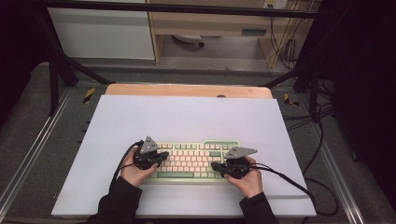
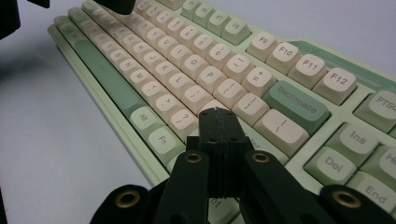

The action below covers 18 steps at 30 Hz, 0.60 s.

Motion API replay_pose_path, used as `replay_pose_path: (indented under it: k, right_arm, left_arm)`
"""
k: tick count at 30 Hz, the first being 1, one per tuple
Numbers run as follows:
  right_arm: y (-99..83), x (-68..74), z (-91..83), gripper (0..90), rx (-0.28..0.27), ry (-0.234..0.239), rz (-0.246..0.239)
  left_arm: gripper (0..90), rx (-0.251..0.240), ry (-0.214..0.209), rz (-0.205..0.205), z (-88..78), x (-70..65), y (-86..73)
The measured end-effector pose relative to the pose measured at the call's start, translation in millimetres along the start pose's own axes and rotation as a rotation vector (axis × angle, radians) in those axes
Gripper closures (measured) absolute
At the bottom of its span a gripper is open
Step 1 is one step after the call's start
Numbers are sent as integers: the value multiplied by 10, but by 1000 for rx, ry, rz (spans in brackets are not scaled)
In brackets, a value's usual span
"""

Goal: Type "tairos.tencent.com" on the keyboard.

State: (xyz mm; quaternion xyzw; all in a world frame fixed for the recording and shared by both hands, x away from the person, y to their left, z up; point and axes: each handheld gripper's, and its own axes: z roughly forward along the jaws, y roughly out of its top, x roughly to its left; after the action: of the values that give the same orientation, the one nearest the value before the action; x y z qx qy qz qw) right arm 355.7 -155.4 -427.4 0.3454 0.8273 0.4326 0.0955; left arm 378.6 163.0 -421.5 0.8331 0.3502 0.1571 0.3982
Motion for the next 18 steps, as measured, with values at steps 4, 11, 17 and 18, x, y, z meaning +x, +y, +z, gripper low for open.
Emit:
replay_pose_path:
  k: [4, 11, 17, 18]
  right_arm:
    - [2, -1, -10, 900, 2, 1, 0]
    - [-1, -3, -10, 900, 5, 2, 0]
    - [-3, -1, -12, 900, 8, 0, 1]
    - [-1, -1, -15, 900, 8, 0, 2]
  left_arm:
    - [900, 10, -2, 3, 25, -1, -14]
    - [900, 16, -3, 5, 54, -6, -36]
    - [900, 17, 0, 9, 74, -6, -63]
    - [900, 18, -1, 6, 69, -4, -63]
